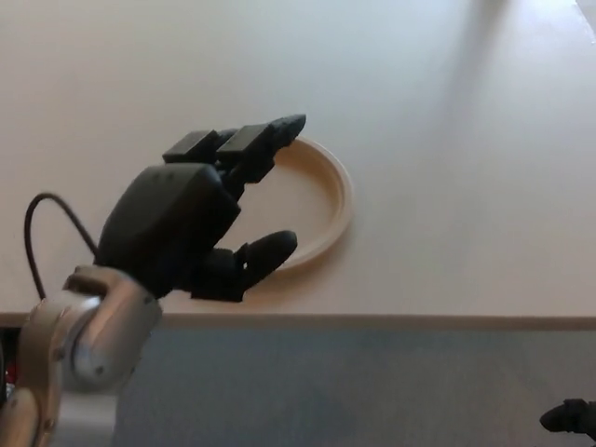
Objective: A person passes a plate to the robot and the robot grabs it with its left hand and places it at the centre of the table infront of it
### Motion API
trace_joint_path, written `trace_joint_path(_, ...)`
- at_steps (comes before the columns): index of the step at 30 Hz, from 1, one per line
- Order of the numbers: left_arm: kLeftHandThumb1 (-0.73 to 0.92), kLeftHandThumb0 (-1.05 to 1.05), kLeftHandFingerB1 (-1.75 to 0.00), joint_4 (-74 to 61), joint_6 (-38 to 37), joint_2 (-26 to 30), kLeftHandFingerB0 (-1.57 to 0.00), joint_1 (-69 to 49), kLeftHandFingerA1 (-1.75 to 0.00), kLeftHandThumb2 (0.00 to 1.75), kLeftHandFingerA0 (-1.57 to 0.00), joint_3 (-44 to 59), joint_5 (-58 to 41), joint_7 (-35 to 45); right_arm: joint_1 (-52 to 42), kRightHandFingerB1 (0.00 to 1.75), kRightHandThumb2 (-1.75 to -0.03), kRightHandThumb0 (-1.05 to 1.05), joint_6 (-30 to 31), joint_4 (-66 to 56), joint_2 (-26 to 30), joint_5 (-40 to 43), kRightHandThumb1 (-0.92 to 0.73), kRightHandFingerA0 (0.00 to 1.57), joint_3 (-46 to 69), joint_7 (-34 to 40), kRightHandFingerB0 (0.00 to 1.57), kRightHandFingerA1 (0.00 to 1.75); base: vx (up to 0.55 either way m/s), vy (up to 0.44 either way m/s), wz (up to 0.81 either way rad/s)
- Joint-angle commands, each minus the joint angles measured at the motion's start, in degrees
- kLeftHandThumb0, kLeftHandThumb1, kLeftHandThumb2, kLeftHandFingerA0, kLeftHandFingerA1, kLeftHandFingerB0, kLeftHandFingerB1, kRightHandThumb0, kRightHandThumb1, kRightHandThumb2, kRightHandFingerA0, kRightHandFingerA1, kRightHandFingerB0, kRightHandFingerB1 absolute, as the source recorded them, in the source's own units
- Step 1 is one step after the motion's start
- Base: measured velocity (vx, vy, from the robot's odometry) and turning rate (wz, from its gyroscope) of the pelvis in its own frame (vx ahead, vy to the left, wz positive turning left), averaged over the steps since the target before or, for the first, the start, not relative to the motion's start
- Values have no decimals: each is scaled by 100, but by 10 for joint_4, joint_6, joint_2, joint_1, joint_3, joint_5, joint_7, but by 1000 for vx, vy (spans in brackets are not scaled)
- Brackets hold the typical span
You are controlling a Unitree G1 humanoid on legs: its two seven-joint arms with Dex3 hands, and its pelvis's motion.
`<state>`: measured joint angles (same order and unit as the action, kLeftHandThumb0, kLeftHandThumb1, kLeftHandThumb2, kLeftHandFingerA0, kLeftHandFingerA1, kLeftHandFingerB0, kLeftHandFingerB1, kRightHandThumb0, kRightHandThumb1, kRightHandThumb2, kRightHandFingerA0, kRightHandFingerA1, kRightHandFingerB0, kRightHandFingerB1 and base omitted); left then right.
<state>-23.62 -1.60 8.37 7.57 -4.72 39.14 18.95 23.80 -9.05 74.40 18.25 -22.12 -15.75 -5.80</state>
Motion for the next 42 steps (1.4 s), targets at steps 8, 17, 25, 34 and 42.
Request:
trace_joint_path(8, 74, -81, -42, -264, -197, 26, -14, -419, -47, 106, -26, 157, -270, -6, -91, 38, -62, -69, -1, 14, 4, -2, -74, 25, -5, -10, 24, 51, 0, 0, 0)
trace_joint_path(17, 92, -82, -35, -49, -170, 96, -47, -401, -43, 71, -74, 151, -187, 4, -89, 38, -62, -70, 4, 12, 3, -7, -75, 29, -11, -5, 23, 54, 0, 0, 0)
trace_joint_path(25, 92, -81, -39, 277, -132, 150, -56, -276, -58, 69, -89, 81, -72, -63, -86, 39, -62, -69, 6, 10, 3, -5, -78, 25, -11, -3, 22, 52, 0, 0, 0)
trace_joint_path(34, 89, -72, -31, 619, -112, 128, -29, -162, -42, 67, -38, 56, -72, -184, -86, 40, -63, -70, 7, 9, 0, 1, -80, 24, -6, 2, 20, 53, 0, 0, 0)
trace_joint_path(42, 88, -72, -31, 737, -118, 126, -28, -108, -42, 67, -39, 59, -104, -201, -77, 39, -64, -70, 8, 10, -3, 5, -80, 20, -1, 5, 21, 52, 0, 0, 0)
